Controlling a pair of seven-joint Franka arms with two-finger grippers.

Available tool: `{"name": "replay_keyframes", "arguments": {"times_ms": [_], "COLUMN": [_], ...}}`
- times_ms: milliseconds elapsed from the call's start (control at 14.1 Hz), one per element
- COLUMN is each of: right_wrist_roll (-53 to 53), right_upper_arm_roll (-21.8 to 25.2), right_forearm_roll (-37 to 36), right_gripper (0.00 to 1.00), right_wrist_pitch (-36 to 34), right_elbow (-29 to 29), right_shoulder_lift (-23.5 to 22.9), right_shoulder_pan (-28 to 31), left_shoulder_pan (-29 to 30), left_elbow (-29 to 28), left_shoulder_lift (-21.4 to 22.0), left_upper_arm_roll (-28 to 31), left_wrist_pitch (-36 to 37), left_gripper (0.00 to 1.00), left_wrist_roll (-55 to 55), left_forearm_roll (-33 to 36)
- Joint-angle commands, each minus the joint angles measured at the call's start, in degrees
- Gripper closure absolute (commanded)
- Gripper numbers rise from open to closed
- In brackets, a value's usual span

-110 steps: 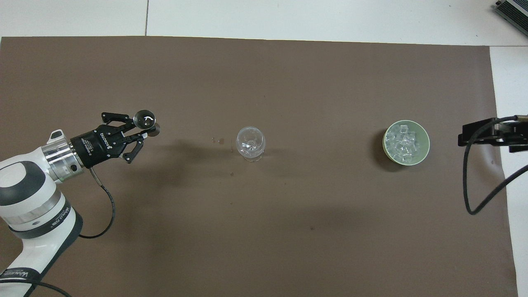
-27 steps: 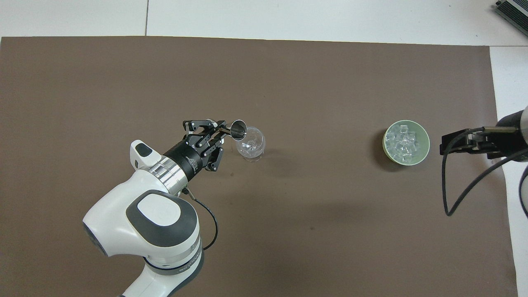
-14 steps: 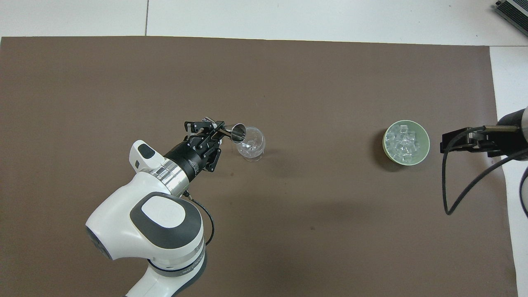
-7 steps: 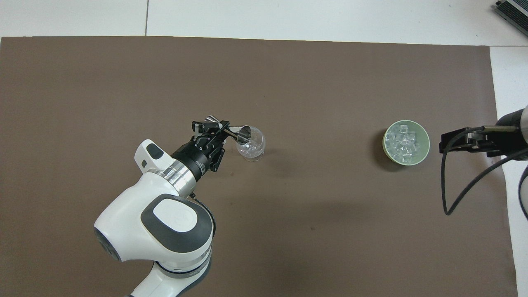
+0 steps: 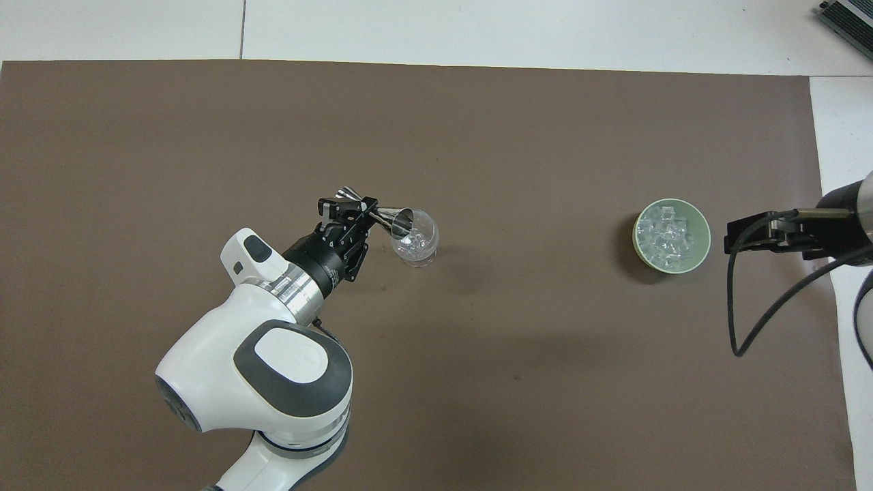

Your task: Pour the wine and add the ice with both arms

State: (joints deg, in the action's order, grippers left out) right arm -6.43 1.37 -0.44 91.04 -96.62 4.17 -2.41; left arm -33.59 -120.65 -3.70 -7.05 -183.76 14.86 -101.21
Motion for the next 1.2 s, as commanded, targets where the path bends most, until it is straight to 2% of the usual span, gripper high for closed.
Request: {"name": "replay_keyframes", "arguments": {"times_ms": [0, 567, 1134], "right_wrist_roll": [1.42, 1.6, 1.16], "right_upper_arm_roll": [-0.05, -0.05, -0.05], "right_forearm_roll": [1.23, 1.23, 1.23], "right_gripper": [0.0, 0.0, 0.0], "right_wrist_pitch": [1.07, 1.07, 2.12], "right_elbow": [-1.2, -1.2, -1.29], "right_shoulder_lift": [0.93, 0.93, 1.01], "right_shoulder_pan": [0.3, 0.13, 0.13], "left_shoulder_pan": [-1.22, -1.22, -1.04], "left_elbow": [1.38, 1.56, 2.17], "left_shoulder_lift": [-0.78, -0.78, -0.87], "left_upper_arm_roll": [0.64, 0.64, 0.73], "left_wrist_pitch": [-2.04, -2.39, -2.92], "left_gripper": [1.0, 1.0, 1.0], "left_wrist_roll": [-1.33, -1.76, -8.88], "left_forearm_roll": [0.84, 4.7, 4.79]}}
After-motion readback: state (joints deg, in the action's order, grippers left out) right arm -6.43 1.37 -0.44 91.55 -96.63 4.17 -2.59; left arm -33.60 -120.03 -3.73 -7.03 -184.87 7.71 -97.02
